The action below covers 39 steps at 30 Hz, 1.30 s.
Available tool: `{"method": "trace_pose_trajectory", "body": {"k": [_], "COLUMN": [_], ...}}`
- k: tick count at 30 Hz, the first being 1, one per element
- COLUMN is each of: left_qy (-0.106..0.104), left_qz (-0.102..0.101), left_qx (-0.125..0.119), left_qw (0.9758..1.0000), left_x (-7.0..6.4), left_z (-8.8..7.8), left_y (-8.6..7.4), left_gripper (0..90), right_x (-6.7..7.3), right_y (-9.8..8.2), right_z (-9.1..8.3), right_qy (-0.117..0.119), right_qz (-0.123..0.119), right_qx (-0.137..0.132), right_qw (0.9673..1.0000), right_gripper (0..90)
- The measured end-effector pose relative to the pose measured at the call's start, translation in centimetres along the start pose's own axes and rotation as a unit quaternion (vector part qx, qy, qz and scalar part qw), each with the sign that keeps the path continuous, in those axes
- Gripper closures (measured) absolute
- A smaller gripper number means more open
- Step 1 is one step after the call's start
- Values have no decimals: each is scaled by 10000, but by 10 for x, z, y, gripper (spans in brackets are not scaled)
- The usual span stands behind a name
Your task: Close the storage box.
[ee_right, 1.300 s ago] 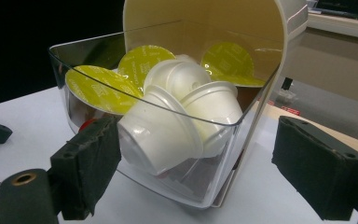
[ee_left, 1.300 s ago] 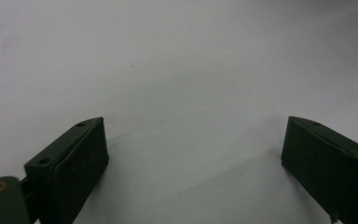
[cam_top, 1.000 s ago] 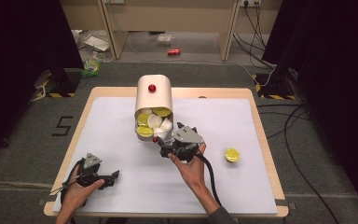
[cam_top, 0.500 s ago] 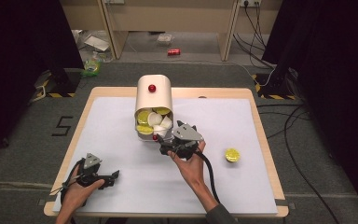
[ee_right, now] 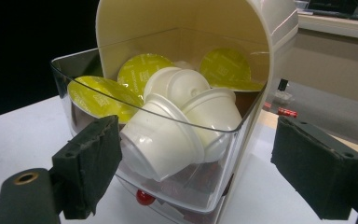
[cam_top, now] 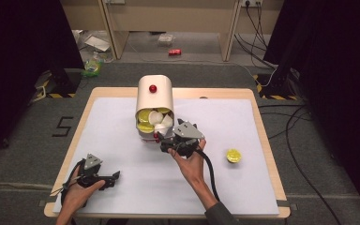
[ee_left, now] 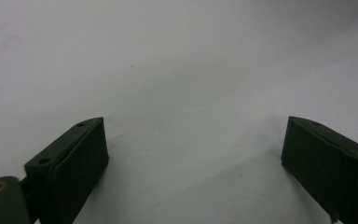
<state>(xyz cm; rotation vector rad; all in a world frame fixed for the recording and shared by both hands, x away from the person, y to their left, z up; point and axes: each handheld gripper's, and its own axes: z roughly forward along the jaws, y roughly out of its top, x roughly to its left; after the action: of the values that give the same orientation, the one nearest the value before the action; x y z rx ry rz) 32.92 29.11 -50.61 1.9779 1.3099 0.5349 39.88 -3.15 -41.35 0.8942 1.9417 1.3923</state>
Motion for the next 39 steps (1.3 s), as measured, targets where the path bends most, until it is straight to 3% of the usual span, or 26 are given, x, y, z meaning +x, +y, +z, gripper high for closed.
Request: {"method": "trace_pose_trajectory", "body": {"k": [39], "left_qy": [1], "left_qz": [1], "left_qx": [-1], "left_qw": [10000], "left_x": [0], "left_z": [0], "left_y": [0], "left_gripper": [62], "right_x": [-5], "right_y": [6], "right_z": [16], "right_qy": [-164], "right_qz": [4], "right_qx": [41], "right_qw": [9999], "right_gripper": [186]}}
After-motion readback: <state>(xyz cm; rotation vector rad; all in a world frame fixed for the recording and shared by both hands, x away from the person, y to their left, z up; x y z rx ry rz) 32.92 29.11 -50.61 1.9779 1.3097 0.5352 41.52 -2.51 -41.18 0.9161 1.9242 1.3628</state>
